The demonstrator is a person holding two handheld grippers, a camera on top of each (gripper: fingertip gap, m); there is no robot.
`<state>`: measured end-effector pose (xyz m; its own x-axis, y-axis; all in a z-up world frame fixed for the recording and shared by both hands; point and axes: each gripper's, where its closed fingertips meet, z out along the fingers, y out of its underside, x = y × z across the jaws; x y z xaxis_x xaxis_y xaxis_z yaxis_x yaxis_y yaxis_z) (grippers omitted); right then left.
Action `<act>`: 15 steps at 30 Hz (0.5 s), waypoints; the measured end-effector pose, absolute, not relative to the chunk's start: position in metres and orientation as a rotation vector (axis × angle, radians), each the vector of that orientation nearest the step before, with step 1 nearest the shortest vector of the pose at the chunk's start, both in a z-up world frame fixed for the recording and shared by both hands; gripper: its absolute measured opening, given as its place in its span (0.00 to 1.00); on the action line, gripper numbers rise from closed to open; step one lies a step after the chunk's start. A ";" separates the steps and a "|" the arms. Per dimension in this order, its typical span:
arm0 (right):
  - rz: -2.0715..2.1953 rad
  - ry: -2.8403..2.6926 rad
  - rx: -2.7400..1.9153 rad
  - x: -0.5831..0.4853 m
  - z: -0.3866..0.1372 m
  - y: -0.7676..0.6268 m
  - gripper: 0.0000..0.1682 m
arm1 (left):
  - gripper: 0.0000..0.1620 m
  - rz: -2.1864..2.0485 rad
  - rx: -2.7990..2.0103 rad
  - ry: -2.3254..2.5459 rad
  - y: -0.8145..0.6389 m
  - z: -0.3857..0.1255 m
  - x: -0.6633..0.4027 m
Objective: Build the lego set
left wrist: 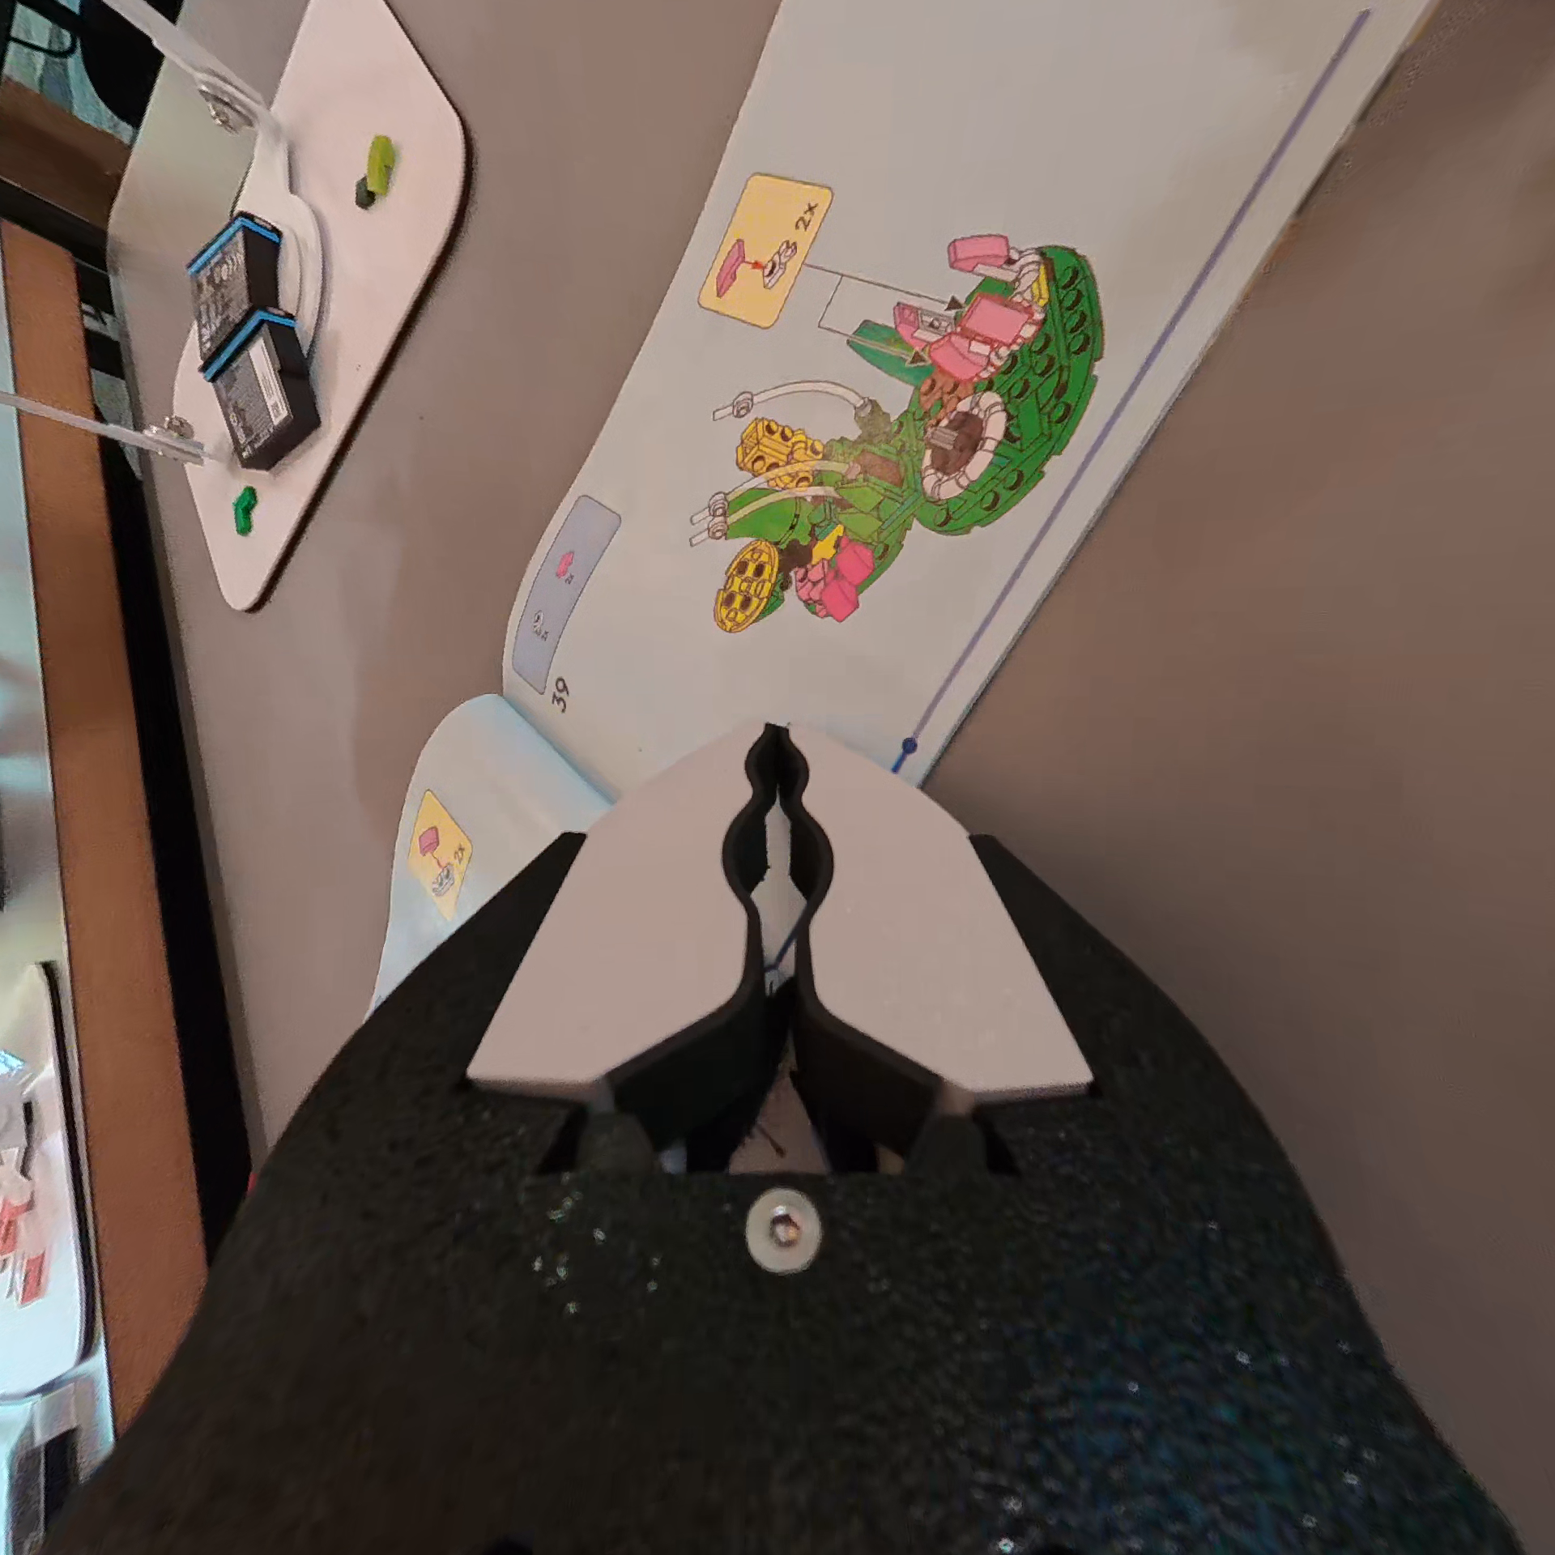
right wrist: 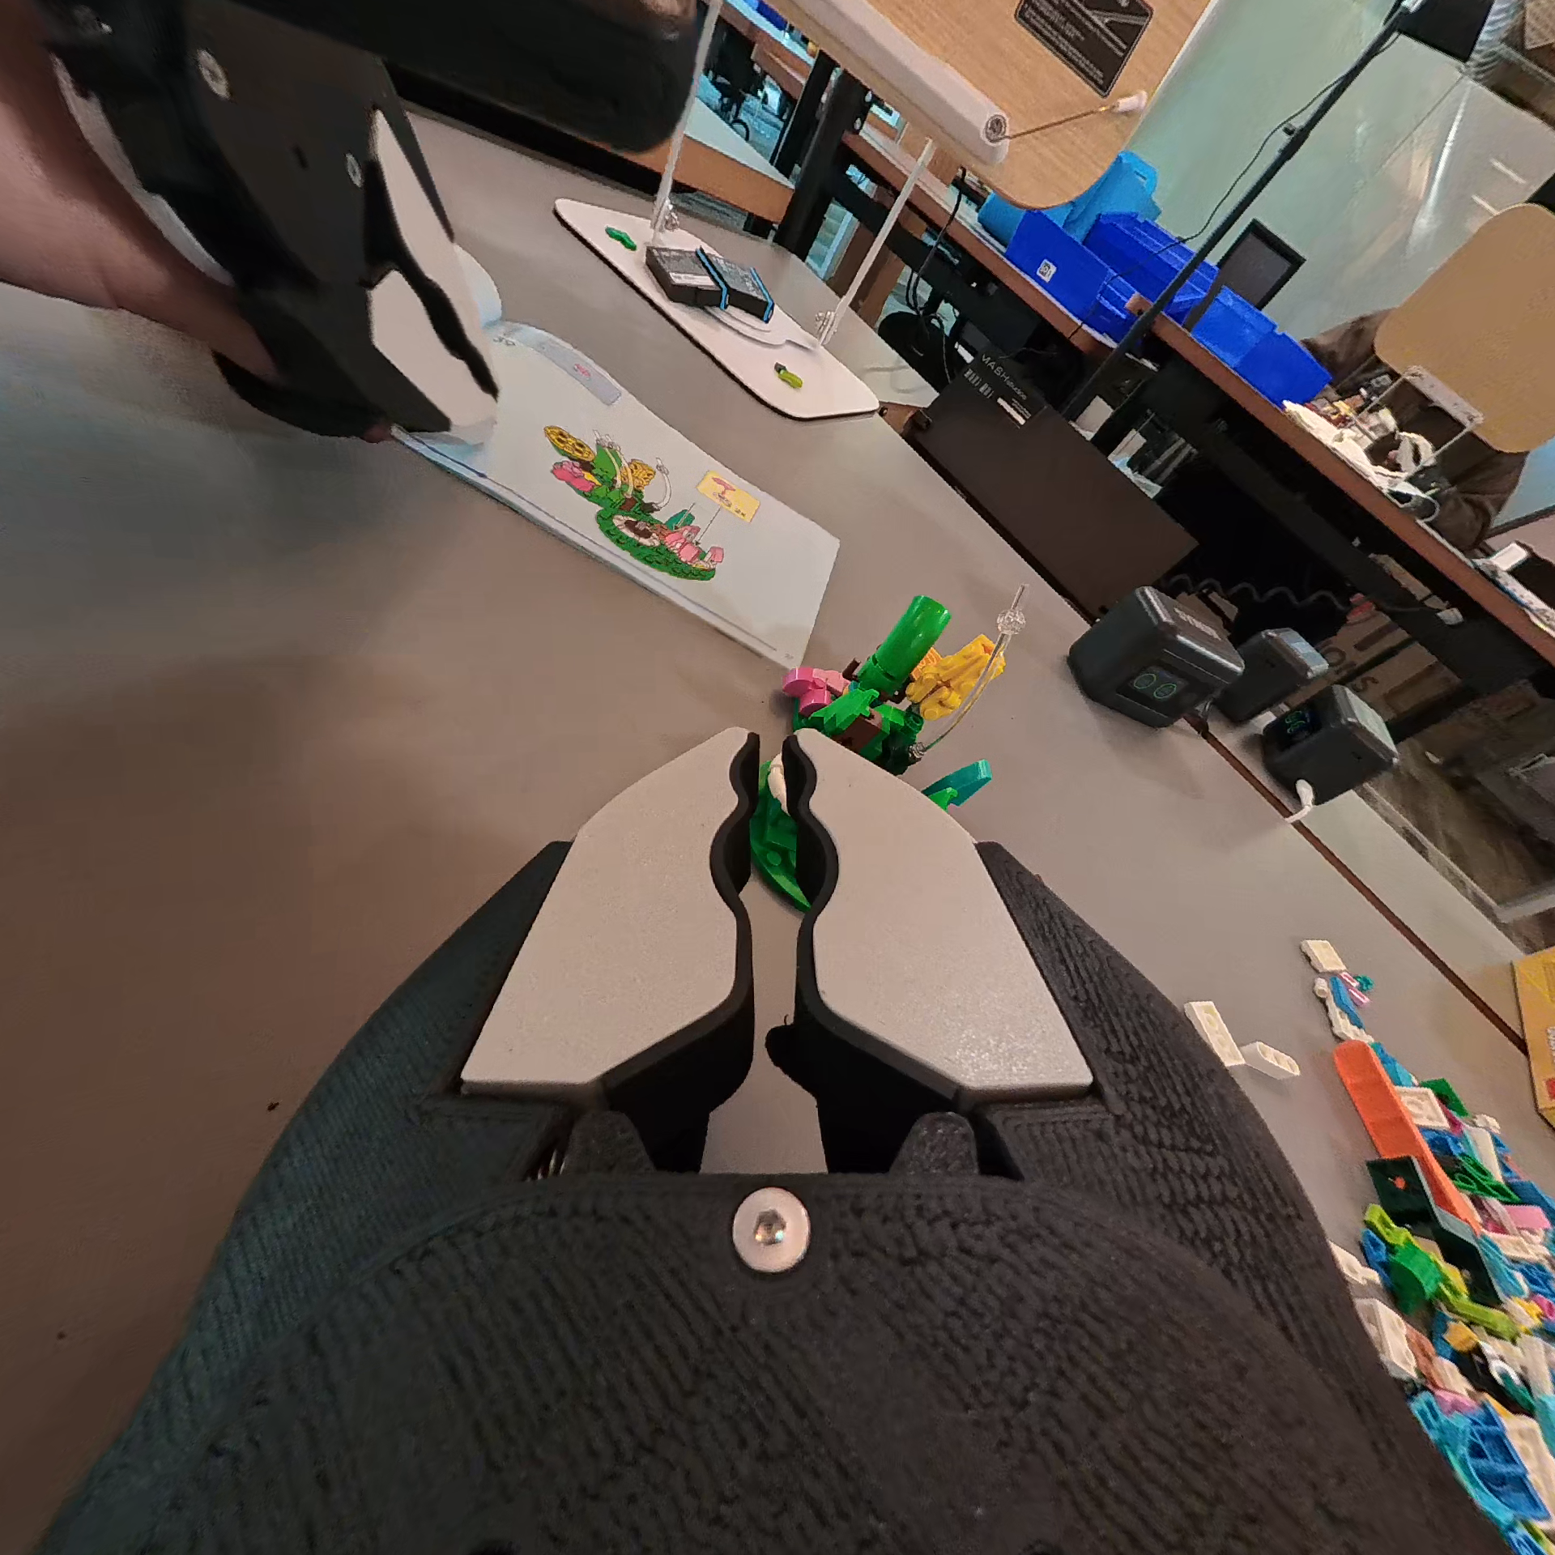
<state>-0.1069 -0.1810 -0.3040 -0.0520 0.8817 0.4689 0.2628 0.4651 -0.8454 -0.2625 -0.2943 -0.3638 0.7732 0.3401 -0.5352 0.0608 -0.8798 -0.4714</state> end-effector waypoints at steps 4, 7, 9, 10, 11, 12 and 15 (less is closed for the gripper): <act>0.683 -1.587 -1.023 -0.107 -0.304 -0.180 0.02 | 0.00 0.899 -2.520 -0.338 -0.288 -0.364 -0.272; 0.679 -1.587 -1.017 -0.107 -0.304 -0.179 0.02 | 0.00 0.936 -2.505 -0.366 -0.283 -0.364 -0.281; 0.687 -1.573 -1.003 -0.107 -0.301 -0.179 0.02 | 0.00 1.006 -2.440 -0.356 -0.277 -0.354 -0.284; 0.697 -1.561 -0.992 -0.107 -0.299 -0.179 0.02 | 0.00 1.033 -2.372 -0.336 -0.271 -0.344 -0.281; 0.709 -1.545 -0.979 -0.106 -0.296 -0.179 0.02 | 0.00 1.043 -2.297 -0.314 -0.264 -0.332 -0.275; 0.715 -1.528 -0.967 -0.106 -0.293 -0.179 0.02 | 0.00 1.044 -2.217 -0.289 -0.257 -0.321 -0.267; 0.695 -1.478 -0.927 -0.105 -0.285 -0.176 0.02 | 0.00 1.020 -1.981 -0.204 -0.240 -0.292 -0.234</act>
